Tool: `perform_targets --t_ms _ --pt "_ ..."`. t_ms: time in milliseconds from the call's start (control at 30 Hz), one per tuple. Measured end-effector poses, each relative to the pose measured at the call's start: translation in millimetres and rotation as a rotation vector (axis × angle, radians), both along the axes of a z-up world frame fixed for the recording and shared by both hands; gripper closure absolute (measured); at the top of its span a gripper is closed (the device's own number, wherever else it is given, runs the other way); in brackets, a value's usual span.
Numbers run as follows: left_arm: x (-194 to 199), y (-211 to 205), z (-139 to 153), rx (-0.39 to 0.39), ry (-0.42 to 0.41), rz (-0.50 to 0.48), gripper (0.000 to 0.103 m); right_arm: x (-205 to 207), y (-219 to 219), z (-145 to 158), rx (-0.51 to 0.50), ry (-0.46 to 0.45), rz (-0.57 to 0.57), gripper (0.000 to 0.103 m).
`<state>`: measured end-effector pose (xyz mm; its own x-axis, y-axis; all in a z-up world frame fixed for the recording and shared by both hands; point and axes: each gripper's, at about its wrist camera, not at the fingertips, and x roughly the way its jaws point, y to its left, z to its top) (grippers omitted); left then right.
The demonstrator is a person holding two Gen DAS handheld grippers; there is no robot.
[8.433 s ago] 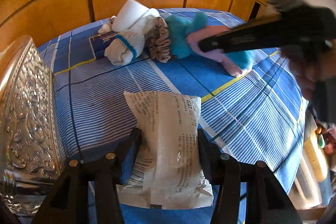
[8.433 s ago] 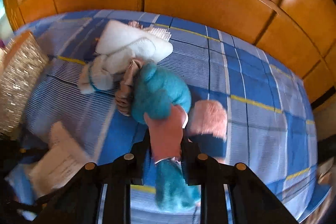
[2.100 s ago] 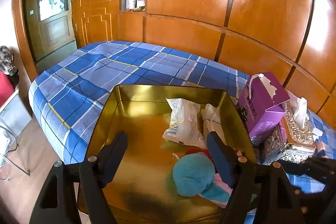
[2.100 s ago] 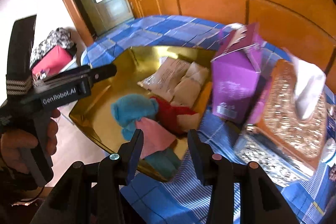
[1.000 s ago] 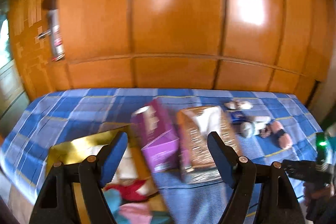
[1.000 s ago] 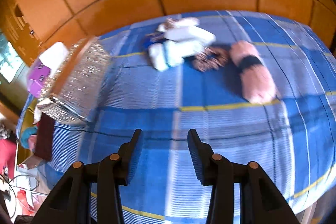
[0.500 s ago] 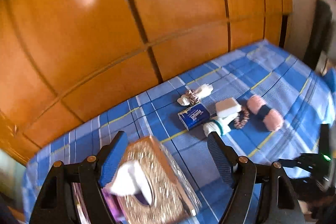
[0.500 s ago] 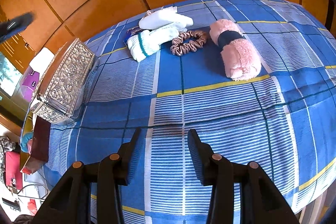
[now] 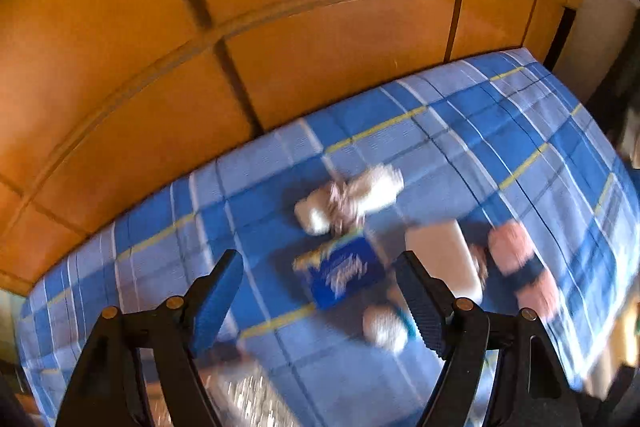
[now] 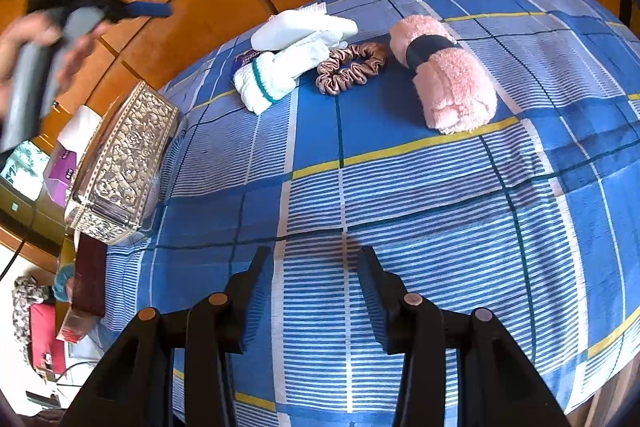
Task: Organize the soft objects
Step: 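Grasp the white sponge pad with the left gripper and lift it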
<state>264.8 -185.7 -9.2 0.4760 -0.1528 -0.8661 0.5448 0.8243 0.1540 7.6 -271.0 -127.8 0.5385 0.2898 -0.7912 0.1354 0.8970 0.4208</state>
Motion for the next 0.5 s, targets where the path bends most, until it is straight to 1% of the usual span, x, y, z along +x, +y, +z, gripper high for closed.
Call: perform_targets --t_ms 67,100,133,233,267,333,400,433,467,500 --pt "6 -22 -11 0.045 -0.021 -0.057 0.024 0 -2 -1 0.023 0.000 -0.006 0.059" --pt "8 -33 -19 0.083 -0.018 -0.095 0.024 -1 -3 -1 0.030 0.000 -0.007 0.059" --pt "8 -47 -30 0.143 -0.037 -0.138 0.024 -1 -4 -1 0.039 -0.002 -0.009 0.059" --pt "6 -72 -50 0.242 -0.101 -0.241 0.022 -1 -7 -3 0.062 -0.004 -0.013 0.059" --pt "6 -80 -59 0.287 -0.120 -0.268 0.022 -2 -8 -3 0.070 -0.005 -0.014 0.059" --pt "11 -91 -77 0.351 -0.132 -0.293 0.022 -2 -10 -4 0.087 -0.006 -0.019 0.059" --pt "19 -96 -88 0.366 -0.123 -0.285 0.023 -2 -11 -4 0.101 -0.007 -0.022 0.059" --pt "23 -96 -92 0.361 -0.113 -0.273 0.024 -2 -12 -5 0.108 -0.008 -0.024 0.059" --pt "29 -95 -96 0.344 -0.090 -0.262 0.028 -2 -13 -5 0.115 -0.010 -0.026 0.059" --pt "34 -95 -100 0.336 -0.070 -0.252 0.035 -2 -13 -5 0.121 -0.012 -0.027 0.059"
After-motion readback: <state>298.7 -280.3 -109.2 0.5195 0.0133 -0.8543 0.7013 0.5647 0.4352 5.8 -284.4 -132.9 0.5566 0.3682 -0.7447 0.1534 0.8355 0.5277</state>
